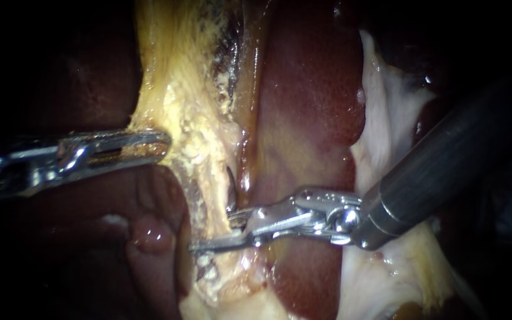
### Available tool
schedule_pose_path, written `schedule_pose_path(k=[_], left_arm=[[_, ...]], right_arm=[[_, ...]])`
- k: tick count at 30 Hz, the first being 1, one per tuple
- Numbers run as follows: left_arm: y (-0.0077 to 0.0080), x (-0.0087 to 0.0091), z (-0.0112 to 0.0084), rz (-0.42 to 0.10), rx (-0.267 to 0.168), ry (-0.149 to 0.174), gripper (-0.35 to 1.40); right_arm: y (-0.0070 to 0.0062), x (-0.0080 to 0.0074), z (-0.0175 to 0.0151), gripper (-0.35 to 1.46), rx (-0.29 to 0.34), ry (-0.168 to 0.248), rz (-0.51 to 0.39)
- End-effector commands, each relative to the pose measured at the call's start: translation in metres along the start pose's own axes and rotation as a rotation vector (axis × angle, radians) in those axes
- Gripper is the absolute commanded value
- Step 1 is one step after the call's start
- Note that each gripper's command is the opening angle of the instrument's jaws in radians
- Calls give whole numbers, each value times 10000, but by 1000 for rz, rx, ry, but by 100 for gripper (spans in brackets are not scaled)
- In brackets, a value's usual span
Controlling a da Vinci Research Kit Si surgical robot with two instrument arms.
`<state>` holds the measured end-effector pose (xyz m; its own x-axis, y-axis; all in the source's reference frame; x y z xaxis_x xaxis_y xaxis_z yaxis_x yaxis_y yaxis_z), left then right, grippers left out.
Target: Going back second clip left tube
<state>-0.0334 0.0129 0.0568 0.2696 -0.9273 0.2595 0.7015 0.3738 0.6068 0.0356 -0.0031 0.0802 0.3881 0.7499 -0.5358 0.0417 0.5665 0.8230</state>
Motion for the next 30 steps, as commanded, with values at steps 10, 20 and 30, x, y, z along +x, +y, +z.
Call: schedule_pose_path(k=[10, 20, 30], left_arm=[[0, 0, -2, 0, 1, 0, -35], [1, 0, -3, 0, 1, 1, -35], [1, -1, -4, 0, -1, 0, -35]], right_arm=[[-2, 0, -3, 20, 5, -1, 1], [-3, 1, -16, 59, -6, 24, -122], [-11, 10, -59, 60, -26, 27, -280]])
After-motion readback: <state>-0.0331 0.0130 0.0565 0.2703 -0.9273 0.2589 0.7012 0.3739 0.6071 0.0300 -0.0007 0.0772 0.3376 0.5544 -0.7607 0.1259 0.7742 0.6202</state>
